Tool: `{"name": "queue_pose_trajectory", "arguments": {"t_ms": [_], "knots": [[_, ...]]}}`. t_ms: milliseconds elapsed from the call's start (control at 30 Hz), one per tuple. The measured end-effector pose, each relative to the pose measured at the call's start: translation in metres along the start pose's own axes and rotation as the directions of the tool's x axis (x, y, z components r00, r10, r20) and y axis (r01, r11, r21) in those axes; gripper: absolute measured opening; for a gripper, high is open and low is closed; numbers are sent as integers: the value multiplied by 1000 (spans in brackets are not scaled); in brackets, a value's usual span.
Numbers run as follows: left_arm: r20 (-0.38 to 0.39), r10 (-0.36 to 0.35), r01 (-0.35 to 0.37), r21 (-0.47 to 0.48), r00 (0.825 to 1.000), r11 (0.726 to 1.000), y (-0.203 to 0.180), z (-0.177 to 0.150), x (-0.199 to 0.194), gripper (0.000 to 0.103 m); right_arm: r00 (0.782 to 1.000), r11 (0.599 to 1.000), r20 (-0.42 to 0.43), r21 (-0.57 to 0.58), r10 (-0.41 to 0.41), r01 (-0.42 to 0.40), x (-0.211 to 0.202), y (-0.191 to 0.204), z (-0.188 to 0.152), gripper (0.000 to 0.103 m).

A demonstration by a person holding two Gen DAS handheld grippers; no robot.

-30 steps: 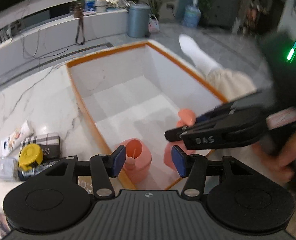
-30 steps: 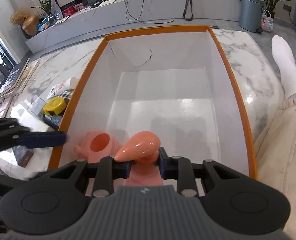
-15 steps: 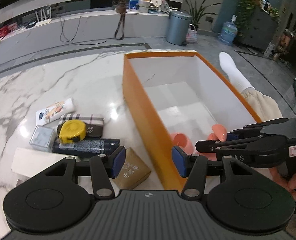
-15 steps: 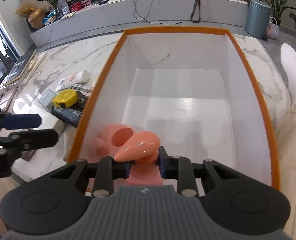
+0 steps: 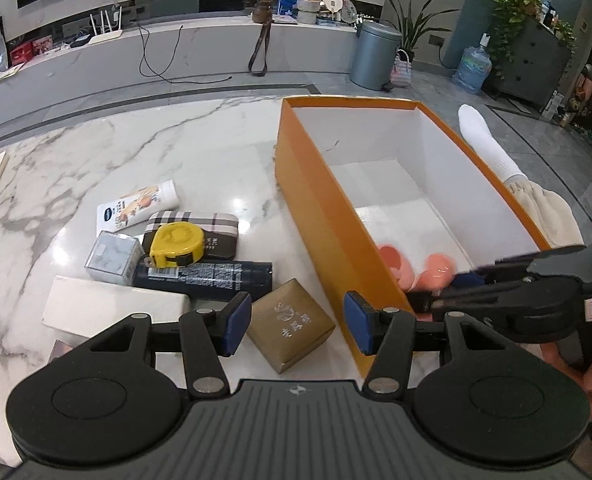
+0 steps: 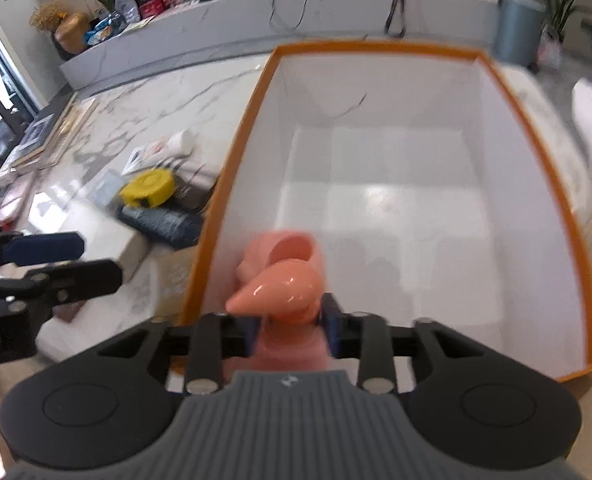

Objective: Organize rigid objects
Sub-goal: 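Grasp the gold box with the right tool while the left tool grasps the picture card box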

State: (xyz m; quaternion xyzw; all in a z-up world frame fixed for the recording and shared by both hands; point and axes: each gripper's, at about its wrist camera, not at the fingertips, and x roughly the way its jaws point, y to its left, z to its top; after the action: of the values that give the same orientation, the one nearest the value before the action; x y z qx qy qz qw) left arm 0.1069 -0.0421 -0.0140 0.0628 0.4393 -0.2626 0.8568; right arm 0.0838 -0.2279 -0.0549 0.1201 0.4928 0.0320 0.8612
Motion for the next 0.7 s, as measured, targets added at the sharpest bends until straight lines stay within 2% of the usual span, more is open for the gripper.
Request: {"name": "queue_pose_trajectory", "arguments": {"t_ms": [33,233,433,600,700], "knots": [[-1,2,-2,0,1000,1000,1,-1,0,63,999,999,-18,15,30,-30,0,0,-1,48],[3,16,-16,-5,1000,1000,13,-5,-9,63,1000,1000,-8,0,9,-9,-13,5,1,55],[18,51,-51,4,999,999,31,-6,-24,63,997,996,60,-77,-40,44,-35,22,10,57],[23,101,-101,3,995,995,54,-4,-37,63,992,985,125,-173,8,14,-48,49,22,57],[10,127,-127,12,992,992,68,-6,-41,63,992,974,118,-226,49,-21,-44,70,27,57]]}}
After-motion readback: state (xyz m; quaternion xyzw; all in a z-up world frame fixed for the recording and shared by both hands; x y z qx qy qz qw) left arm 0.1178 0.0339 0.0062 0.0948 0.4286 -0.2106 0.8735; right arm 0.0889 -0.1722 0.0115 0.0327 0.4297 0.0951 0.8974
